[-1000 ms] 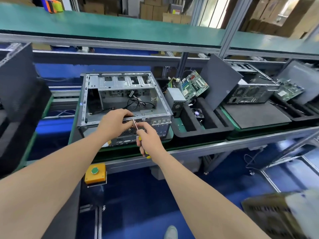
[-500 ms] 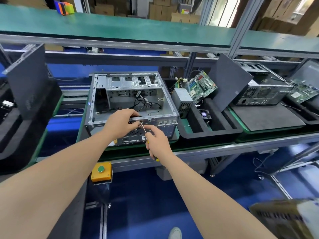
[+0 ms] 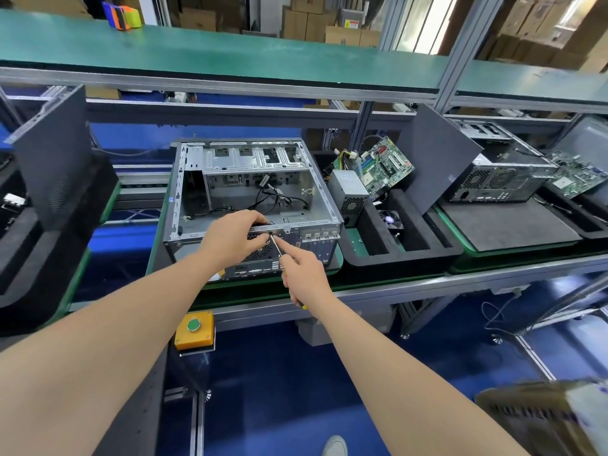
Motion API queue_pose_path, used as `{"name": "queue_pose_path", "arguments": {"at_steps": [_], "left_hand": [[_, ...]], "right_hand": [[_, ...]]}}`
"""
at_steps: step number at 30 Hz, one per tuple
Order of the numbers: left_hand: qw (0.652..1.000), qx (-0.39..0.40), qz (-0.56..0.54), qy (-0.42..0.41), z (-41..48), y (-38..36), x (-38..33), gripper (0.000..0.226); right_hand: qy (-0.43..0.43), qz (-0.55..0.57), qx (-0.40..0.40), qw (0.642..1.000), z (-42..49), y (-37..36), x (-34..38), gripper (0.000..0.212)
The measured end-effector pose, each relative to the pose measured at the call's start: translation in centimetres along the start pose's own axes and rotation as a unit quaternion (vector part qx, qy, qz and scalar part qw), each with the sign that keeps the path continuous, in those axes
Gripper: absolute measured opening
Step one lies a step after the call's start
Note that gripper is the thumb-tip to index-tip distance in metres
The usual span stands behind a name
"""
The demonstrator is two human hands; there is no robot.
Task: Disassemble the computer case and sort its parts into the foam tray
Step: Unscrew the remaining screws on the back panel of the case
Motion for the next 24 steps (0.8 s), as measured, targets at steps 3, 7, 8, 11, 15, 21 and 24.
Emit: {"name": "queue_pose_path", "arguments": {"at_steps": [3, 7, 8, 11, 15, 21, 24], "left_hand": [[1.000, 0.001, -0.001, 0.002, 0.0, 0.0, 0.0, 0.034], [1.000, 0.000, -0.003, 0.003, 0.1, 0.0, -0.1, 0.034], [1.000, 0.000, -0.005, 0.004, 0.1, 0.0, -0.1, 0.033], [1.000, -0.005, -0.005, 0.006, 0.0, 0.0, -0.2, 0.032], [1.000, -0.003, -0.002, 0.008, 0.0, -0.1, -0.2, 0.030], [1.000, -0.003, 0.001, 0.008, 0.1, -0.2, -0.1, 0.031], [1.000, -0.002, 0.000, 0.007, 0.1, -0.2, -0.1, 0.030]], "right_hand": [[0.005, 0.003, -0.004, 1.000, 0.2, -0.1, 0.0, 0.058], [0.029, -0.026, -0.012, 0.999, 0.3, 0.0, 0.0, 0.058], [0.039, -0.042, -0.015, 0.998, 0.4, 0.1, 0.0, 0.058], [0.072, -0.089, -0.017, 0.993, 0.3, 0.2, 0.3, 0.057], [0.110, -0.173, -0.036, 0.978, 0.3, 0.4, 0.7, 0.056], [0.098, -0.150, -0.044, 0.983, 0.0, 0.3, 1.0, 0.055], [0.094, -0.161, -0.046, 0.981, 0.1, 0.1, 1.4, 0.055]]}}
Point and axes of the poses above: each hand's wrist, its own z-axis towards the middle knuckle, its own y-axis out of the back of the hand, x = y × z, the point moved 1 cm from there along z, towards the middle knuckle, and after that the axes turned 12 degrees about -x, right-handed, at the moved point
